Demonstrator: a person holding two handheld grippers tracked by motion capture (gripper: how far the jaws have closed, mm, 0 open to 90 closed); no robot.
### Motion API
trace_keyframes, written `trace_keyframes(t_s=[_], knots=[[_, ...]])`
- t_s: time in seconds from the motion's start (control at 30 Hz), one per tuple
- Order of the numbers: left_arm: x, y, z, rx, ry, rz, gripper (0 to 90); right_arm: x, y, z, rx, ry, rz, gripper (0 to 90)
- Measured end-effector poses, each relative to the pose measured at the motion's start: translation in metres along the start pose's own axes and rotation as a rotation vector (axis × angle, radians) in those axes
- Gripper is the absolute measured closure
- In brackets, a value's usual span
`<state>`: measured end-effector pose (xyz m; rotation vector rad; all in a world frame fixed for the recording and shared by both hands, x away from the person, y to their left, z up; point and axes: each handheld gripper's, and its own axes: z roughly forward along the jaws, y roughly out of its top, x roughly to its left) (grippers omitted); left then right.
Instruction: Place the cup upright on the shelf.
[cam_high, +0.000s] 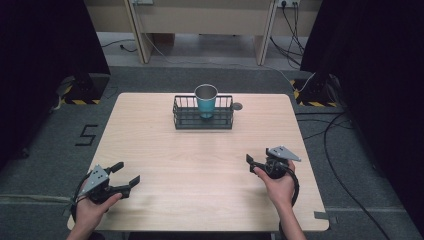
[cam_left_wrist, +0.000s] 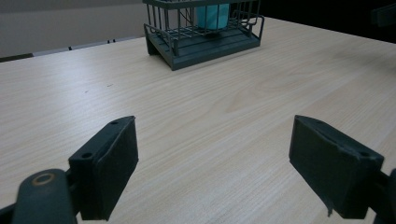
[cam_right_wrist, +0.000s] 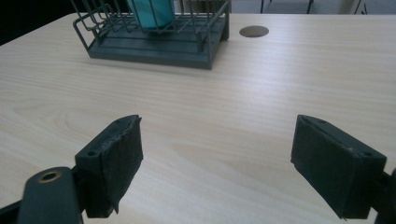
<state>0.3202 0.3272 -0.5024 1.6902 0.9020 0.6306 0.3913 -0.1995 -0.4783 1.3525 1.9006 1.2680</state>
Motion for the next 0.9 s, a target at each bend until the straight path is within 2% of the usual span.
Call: trace_keyframes(t_s=[0.23,0.5,0.9], knots=[[0.0,0.0,0.0,0.004,0.003,0.001,15.1,-0.004,-0.017,-0.014,-0.005,-0.014,0.007,17.4],[0.0,0.0,0.0,0.002,0.004,0.0,15.1,-0.008,-0.033,-0.02,0.002,-0.03,0.005,17.2],[0.0,0.0,0.0,0.002,0.007,0.0,15.1,-0.01,-0.038,-0.026,-0.025,-0.044,0.011,16.9]])
